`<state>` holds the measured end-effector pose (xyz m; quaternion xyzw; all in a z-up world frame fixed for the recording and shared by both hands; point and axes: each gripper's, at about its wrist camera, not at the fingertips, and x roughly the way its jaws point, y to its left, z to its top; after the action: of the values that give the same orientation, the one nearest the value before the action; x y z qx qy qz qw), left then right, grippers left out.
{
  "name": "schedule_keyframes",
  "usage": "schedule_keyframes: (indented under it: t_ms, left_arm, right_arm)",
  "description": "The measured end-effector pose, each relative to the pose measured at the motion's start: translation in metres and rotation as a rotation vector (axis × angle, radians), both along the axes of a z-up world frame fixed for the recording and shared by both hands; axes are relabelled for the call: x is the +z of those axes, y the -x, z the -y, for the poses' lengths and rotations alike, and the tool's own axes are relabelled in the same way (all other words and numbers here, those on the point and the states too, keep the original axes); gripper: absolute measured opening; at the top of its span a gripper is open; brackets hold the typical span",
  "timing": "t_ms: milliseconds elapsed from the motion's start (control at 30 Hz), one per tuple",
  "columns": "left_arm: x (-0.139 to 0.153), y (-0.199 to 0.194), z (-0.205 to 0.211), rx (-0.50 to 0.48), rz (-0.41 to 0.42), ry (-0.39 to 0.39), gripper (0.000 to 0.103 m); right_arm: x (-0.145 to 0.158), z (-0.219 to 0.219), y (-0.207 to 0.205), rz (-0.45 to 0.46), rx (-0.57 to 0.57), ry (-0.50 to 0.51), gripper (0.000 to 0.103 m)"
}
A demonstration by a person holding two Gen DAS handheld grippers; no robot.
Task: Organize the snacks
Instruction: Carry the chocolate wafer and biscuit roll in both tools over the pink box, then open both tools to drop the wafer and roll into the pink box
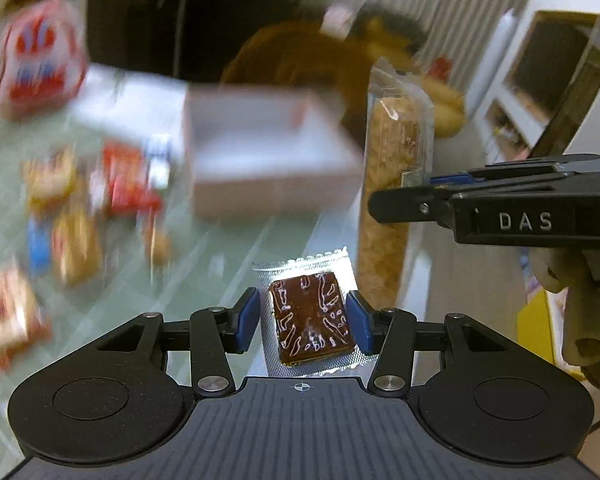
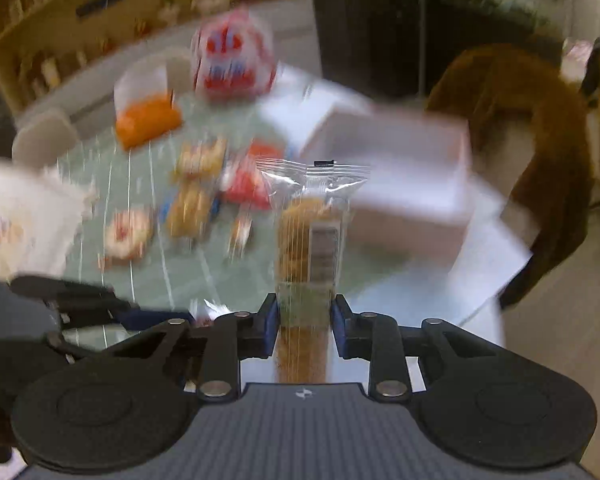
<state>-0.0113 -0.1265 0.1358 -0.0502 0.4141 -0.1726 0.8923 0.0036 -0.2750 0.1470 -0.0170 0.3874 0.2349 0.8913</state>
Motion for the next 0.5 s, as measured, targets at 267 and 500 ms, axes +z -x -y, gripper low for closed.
schedule_keyframes:
  t_ms: [267, 500]
  left_arm:
    - [0.108, -0.064, -0.016, 0.007, 0.246, 0.041, 0.053]
    - [0.094, -0.139, -0.029, 0.007, 0.202, 0.151, 0.054]
  right_arm:
    - [0.096, 0.002, -0.04, 0.221, -0.056, -0.009, 0.027]
    - [0.104, -0.012, -0.111, 0.187, -0.121, 0.064, 0.027]
